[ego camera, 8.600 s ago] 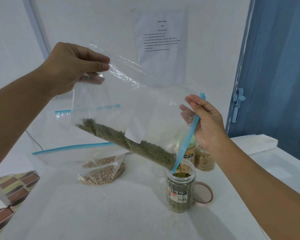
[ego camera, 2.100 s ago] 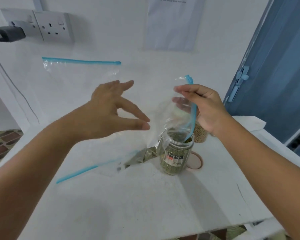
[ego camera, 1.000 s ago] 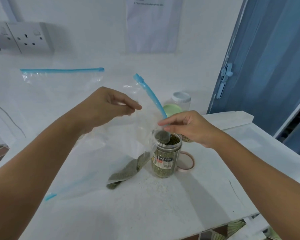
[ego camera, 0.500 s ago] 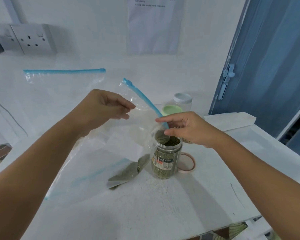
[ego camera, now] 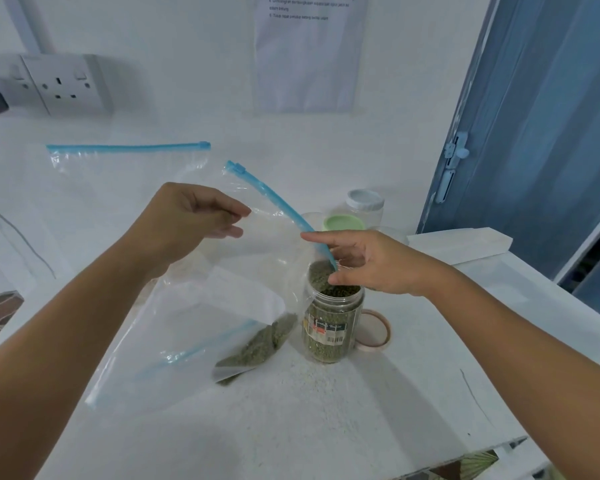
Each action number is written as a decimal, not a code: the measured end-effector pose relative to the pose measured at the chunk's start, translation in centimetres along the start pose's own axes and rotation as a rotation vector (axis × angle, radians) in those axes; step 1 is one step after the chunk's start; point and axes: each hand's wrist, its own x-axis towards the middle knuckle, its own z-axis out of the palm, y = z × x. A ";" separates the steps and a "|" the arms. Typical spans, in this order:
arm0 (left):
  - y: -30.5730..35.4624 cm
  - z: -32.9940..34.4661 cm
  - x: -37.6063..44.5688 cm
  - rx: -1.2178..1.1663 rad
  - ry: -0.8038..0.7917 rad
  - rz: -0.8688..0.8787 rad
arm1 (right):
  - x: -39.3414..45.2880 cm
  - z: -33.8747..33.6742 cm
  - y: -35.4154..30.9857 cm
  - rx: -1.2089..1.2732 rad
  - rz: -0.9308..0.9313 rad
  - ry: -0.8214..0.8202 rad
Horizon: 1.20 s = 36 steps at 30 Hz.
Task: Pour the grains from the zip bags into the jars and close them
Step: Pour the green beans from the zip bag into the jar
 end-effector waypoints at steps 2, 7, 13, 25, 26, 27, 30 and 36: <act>-0.2 -0.1 0.0 -0.002 0.005 -0.003 | -0.1 -0.1 0.0 -0.072 0.004 -0.032; -0.6 -0.1 0.0 -0.013 0.016 -0.002 | 0.1 0.2 0.0 -0.273 0.024 -0.006; -0.6 0.0 0.1 -0.015 0.000 -0.014 | 0.1 0.5 0.4 -0.278 0.016 0.012; -0.8 0.0 0.1 -0.042 0.017 -0.007 | 0.5 0.7 0.7 -0.245 -0.024 0.045; -0.8 0.0 0.1 -0.044 0.015 -0.007 | 0.5 0.7 0.8 -0.246 -0.019 0.041; -0.9 0.0 0.0 -0.045 0.013 -0.005 | 0.4 0.7 0.8 -0.243 -0.014 0.035; -0.9 0.0 0.0 -0.047 0.013 0.004 | 0.5 0.7 0.8 -0.261 -0.003 0.019; -1.1 -0.2 0.0 -0.040 0.016 0.001 | 0.9 0.6 0.6 -0.317 -0.005 0.031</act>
